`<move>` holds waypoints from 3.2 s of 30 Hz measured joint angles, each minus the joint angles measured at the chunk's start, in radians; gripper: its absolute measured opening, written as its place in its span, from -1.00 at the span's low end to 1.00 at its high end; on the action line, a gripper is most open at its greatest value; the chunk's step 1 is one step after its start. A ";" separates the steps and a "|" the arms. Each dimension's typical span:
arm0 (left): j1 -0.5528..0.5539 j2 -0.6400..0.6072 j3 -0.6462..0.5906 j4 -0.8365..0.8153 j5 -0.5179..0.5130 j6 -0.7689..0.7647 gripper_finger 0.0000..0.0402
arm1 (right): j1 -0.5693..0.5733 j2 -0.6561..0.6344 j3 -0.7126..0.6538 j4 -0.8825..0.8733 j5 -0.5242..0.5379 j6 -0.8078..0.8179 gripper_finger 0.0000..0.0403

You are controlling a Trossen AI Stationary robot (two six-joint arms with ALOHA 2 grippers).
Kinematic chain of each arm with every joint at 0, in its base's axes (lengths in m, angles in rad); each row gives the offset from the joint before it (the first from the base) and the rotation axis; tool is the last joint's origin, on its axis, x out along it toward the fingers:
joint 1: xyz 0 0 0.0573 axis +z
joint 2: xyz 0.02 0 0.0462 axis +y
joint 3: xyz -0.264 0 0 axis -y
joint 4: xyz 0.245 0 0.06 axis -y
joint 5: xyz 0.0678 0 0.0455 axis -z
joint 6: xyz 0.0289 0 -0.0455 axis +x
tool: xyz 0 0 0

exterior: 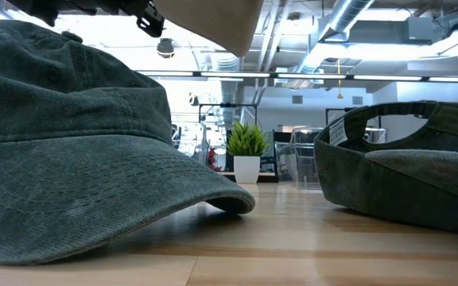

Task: Pick & Place hat
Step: Put the top brown cap into the right transparent bin

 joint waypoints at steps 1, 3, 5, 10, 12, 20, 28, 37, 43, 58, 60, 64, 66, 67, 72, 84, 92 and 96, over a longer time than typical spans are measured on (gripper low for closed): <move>0.000 0.000 0.000 0.001 0.000 0.000 -0.92 | -0.006 0.015 0.000 0.006 0.000 -0.015 -0.99; 0.000 0.000 0.000 0.004 0.000 0.000 -0.93 | -0.012 0.042 0.000 0.037 -0.001 -0.040 -1.00; 0.000 0.000 0.000 0.006 0.000 0.000 -0.93 | -0.013 0.070 0.001 0.058 -0.003 -0.056 -1.00; 0.000 0.000 0.000 0.009 0.000 0.001 -0.92 | -0.007 0.126 0.000 0.070 -0.080 -0.081 -1.00; 0.000 0.000 0.000 0.011 0.000 0.000 -0.93 | 0.002 0.139 0.001 0.066 -0.109 -0.081 -1.00; 0.000 0.000 0.000 0.011 0.000 0.000 -0.91 | 0.081 0.174 0.001 0.037 -0.154 -0.063 -1.00; 0.000 0.000 0.000 0.012 -0.005 0.000 -0.91 | 0.184 0.188 0.001 -0.006 -0.154 -0.031 -1.00; 0.002 0.000 0.000 0.012 -0.007 0.000 -0.92 | 0.269 0.179 0.001 -0.052 -0.155 0.005 -1.00; 0.002 0.000 0.000 0.012 -0.007 0.000 -0.93 | 0.309 0.180 0.001 -0.075 -0.156 0.029 -1.00; 0.003 0.001 0.001 0.010 -0.023 0.001 -0.93 | 0.391 0.177 0.009 -0.123 -0.255 0.036 -1.00; 0.003 0.001 0.001 0.010 -0.022 0.001 -0.93 | 0.399 0.177 0.021 -0.145 -0.267 0.041 -1.00; 0.003 0.001 0.001 0.009 -0.022 0.001 -0.93 | 0.412 0.169 0.021 -0.162 -0.290 0.059 -1.00; 0.003 0.001 0.002 0.011 -0.020 0.002 -0.93 | 0.417 0.160 0.022 -0.158 -0.305 0.060 -1.00; 0.002 0.001 0.003 0.012 -0.020 0.002 -0.93 | 0.419 0.153 0.023 -0.159 -0.314 0.063 -1.00; 0.002 0.000 0.003 0.019 -0.019 0.001 -0.92 | 0.431 0.124 0.021 -0.147 -0.362 0.084 -1.00; 0.003 -0.001 0.004 0.019 -0.020 0.001 -0.93 | 0.439 0.098 0.019 -0.119 -0.386 0.085 -1.00; 0.004 0.000 -0.001 -0.001 -0.028 0.001 -0.93 | 0.392 0.108 0.019 -0.134 -0.381 0.085 -1.00; 0.004 0.000 -0.001 -0.001 -0.030 -0.001 -0.92 | 0.359 0.108 0.019 -0.135 -0.379 0.085 -1.00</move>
